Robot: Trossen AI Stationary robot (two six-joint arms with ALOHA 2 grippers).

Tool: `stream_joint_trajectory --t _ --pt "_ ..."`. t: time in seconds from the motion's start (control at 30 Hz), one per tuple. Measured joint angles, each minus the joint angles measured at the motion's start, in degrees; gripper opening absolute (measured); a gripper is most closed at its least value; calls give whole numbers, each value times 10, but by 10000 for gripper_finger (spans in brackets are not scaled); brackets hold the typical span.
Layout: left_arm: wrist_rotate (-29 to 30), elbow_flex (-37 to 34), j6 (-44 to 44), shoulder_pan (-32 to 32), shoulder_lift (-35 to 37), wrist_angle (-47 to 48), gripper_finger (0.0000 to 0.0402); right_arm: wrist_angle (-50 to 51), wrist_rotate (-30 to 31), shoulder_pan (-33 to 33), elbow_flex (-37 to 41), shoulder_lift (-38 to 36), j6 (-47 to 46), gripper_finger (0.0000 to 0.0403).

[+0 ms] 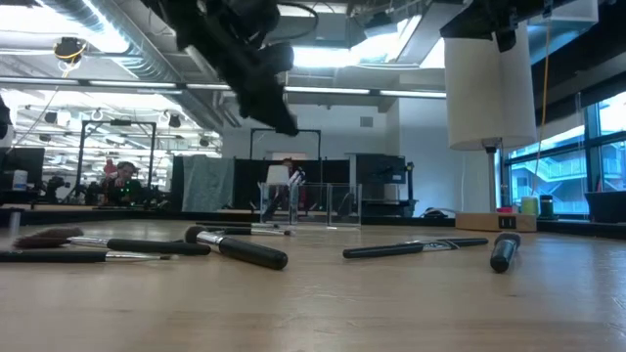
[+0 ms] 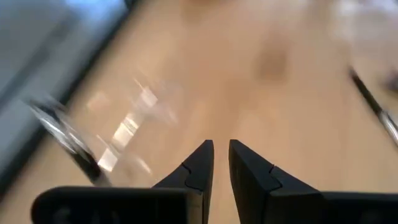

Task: Pick & Place Makeup Brushes
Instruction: Put the eyeshadow brush into the transparent organizer

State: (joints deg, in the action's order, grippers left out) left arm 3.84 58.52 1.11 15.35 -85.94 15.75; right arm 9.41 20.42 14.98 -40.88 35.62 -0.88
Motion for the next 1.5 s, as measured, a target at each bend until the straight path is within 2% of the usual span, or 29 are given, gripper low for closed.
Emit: stream_joint_trajectory --t 0.07,0.27,0.47,0.63,0.83,1.27,1.5 --pt "10 0 0 -29 -10 46 48 -7 0 0 0 0 0 20" --pt "40 0 -21 -93 -93 40 73 -31 0 0 0 0 -2 20" --pt "23 0 -23 -101 -154 57 130 -60 0 0 0 12 21 20" --pt "17 0 -19 -96 -171 62 142 -81 0 0 0 31 48 20" --pt "-21 0 -2 -92 -178 85 117 -102 0 2 0 49 63 20" --pt "-5 1 -1 -92 -184 84 28 -119 0 21 0 64 60 20" --pt "85 31 -4 -89 -144 77 32 -118 0 22 0 64 61 20"
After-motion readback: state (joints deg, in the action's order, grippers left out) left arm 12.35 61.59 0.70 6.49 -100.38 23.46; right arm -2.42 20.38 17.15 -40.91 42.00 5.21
